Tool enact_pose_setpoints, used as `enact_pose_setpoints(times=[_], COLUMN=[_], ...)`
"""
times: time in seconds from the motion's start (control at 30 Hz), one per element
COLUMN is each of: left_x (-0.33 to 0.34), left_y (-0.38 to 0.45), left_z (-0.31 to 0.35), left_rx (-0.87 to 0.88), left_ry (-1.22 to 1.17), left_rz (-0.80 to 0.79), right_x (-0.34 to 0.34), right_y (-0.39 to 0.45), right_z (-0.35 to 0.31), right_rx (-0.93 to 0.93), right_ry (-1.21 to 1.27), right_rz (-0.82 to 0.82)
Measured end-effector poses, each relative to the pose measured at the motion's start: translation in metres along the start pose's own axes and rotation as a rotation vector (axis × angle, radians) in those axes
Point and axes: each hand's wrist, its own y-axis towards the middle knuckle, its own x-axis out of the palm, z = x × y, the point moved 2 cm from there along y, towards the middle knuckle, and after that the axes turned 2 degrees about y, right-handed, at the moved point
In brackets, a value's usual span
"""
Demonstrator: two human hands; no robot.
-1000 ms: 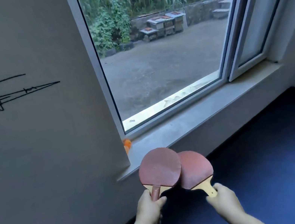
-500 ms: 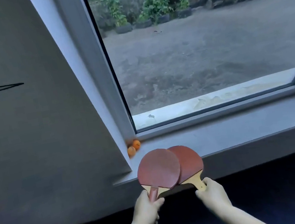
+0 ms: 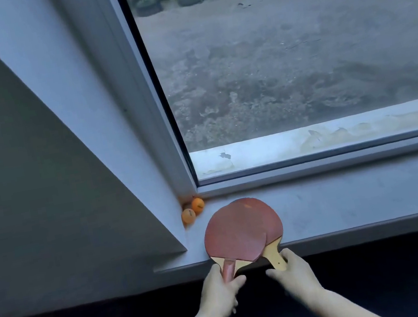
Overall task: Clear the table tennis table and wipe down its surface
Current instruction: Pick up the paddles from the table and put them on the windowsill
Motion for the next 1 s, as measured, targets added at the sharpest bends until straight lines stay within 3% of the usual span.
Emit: enact_pose_setpoints(times=[0.2, 0.4, 1.0], left_x=[0.001, -0.006, -0.014], left_y=[0.021, 0.038, 0.05], left_z=[0.0, 0.004, 0.0], left_rx=[-0.001, -0.021, 0.054], left_ry=[0.009, 0.065, 0.179], left_rz=[-0.042, -0.119, -0.062], right_x=[0.014, 0.025, 0.058], right_y=[0.019, 0.03, 0.034], right_z=[-0.007, -0.011, -0.017], right_rx=[0.04, 0.087, 0.124], right_ry=[0.101, 0.172, 0.219], right_rz=[-0.142, -0.158, -0.21])
